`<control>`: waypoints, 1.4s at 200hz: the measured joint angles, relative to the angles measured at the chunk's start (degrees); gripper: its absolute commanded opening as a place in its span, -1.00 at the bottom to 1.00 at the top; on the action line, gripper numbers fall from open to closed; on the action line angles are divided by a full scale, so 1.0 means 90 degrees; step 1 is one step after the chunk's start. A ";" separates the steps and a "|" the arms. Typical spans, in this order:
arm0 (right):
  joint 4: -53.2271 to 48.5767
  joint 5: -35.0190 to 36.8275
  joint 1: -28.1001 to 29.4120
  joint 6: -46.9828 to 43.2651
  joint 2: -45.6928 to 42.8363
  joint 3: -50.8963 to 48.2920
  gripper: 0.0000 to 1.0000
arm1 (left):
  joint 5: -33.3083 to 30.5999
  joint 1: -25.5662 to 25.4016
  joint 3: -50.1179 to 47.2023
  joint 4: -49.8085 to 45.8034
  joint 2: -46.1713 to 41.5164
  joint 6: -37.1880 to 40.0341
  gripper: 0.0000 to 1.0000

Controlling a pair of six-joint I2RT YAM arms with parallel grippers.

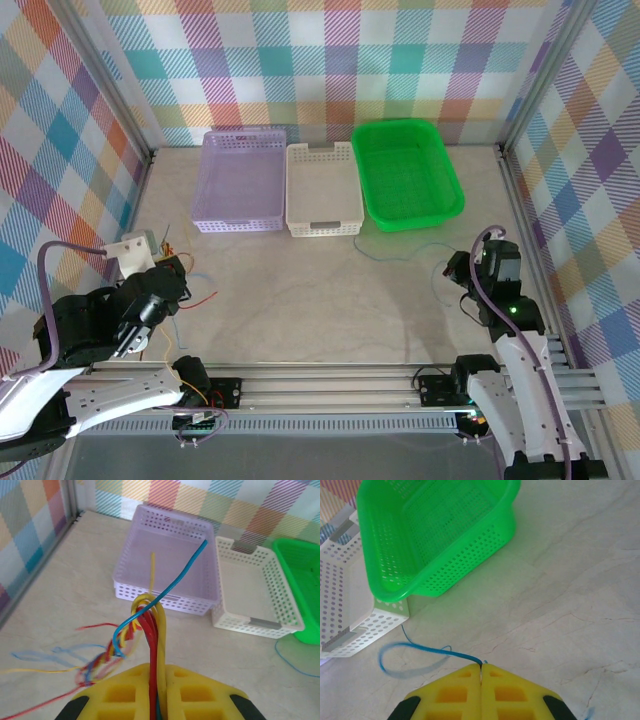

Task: Untangle the cables

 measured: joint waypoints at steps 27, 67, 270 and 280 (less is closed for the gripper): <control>0.0024 -0.0287 -0.0029 0.0041 -0.0036 0.0000 -1.00 | -0.0044 0.0000 -0.0058 -0.0019 -0.0007 0.0012 -1.00; 0.0002 -0.0767 -0.0034 0.0066 -0.0177 0.0168 -1.00 | 0.0219 0.0000 -0.0595 0.0449 -0.0002 0.0262 -1.00; 0.0034 -0.0848 -0.0034 0.0274 0.1778 0.4014 -1.00 | 0.3048 0.0000 -0.1423 0.3844 0.0877 0.1484 -1.00; 0.0049 -0.0777 -0.0034 0.0274 0.2004 0.4206 -1.00 | 0.3147 0.0000 -0.1438 0.3932 0.0894 0.1486 -1.00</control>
